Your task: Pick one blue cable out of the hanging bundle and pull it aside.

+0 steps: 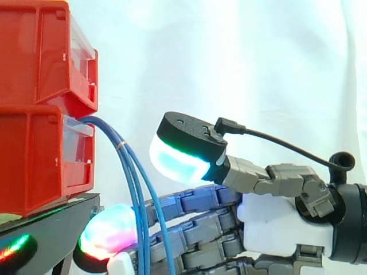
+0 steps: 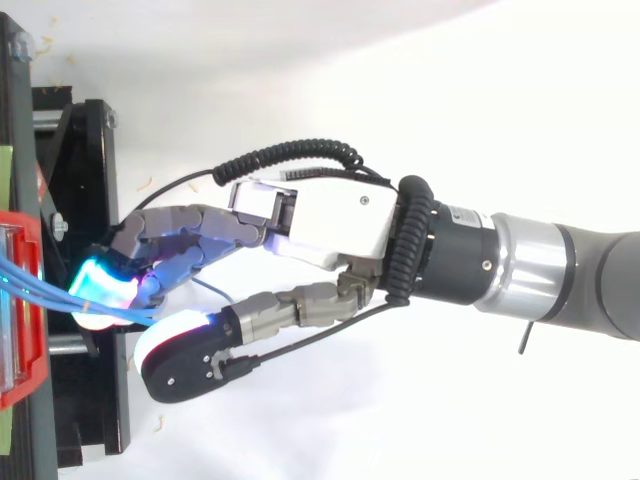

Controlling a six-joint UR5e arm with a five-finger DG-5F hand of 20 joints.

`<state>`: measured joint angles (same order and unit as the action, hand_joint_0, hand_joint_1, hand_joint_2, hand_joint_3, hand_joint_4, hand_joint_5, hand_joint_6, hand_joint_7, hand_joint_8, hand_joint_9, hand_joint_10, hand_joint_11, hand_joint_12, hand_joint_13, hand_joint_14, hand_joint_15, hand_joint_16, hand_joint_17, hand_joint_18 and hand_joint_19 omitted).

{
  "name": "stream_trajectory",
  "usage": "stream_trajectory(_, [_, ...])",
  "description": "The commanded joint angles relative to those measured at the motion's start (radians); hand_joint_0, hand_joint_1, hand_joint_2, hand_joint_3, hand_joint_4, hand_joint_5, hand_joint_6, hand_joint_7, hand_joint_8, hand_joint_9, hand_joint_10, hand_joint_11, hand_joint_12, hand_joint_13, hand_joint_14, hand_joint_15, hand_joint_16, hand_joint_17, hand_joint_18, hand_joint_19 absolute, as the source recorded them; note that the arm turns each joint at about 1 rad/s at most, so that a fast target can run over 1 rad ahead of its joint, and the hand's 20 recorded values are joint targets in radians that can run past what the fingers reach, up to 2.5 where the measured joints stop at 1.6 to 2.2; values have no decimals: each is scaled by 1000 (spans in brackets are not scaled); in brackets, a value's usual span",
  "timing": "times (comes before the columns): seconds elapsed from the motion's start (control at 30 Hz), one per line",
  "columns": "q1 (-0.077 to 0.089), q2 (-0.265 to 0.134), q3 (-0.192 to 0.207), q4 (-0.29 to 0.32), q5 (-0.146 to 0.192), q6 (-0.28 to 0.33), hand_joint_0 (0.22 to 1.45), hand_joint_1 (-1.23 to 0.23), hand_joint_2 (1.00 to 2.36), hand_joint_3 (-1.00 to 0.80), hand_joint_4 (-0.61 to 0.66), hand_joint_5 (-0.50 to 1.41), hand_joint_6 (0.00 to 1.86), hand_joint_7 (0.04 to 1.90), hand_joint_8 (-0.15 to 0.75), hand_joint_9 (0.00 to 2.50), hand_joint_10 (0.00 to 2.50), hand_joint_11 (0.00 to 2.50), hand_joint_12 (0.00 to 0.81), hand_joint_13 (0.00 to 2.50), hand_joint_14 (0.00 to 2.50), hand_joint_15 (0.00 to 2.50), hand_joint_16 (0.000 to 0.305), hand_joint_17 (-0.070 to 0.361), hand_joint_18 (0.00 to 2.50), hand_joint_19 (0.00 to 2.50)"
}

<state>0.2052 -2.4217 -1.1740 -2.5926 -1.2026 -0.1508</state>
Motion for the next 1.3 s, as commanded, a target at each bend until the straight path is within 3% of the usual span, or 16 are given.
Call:
stream_trajectory(0.0, [-1,9,-1,-18,0,-3,589,-558,1011,-381,271,-120,608,1172,317,550,4,170,356,473,6,189,52,116,620,384])
stream_trajectory(0.13, [2,10,0,-12,0,-6,594,-581,1013,-351,243,-151,728,1017,315,545,4,174,357,475,6,191,52,116,625,390])
stream_trajectory(0.4, [0,10,17,-18,0,1,588,-640,1017,-268,260,-190,869,954,311,543,5,218,359,495,7,206,51,115,651,396])
stream_trajectory(0.83, [-3,16,19,-29,0,1,577,-647,1013,-349,272,-115,882,1174,340,757,7,290,350,629,8,254,49,111,768,433])
stream_trajectory(1.07, [-4,19,22,-44,0,2,562,-689,1020,-176,240,-86,880,1250,365,911,9,353,350,745,10,306,50,112,881,475])
stream_trajectory(1.27, [-10,38,23,-70,0,1,570,-745,1013,-54,252,-87,895,1235,406,978,9,423,402,835,9,317,61,137,1019,416])
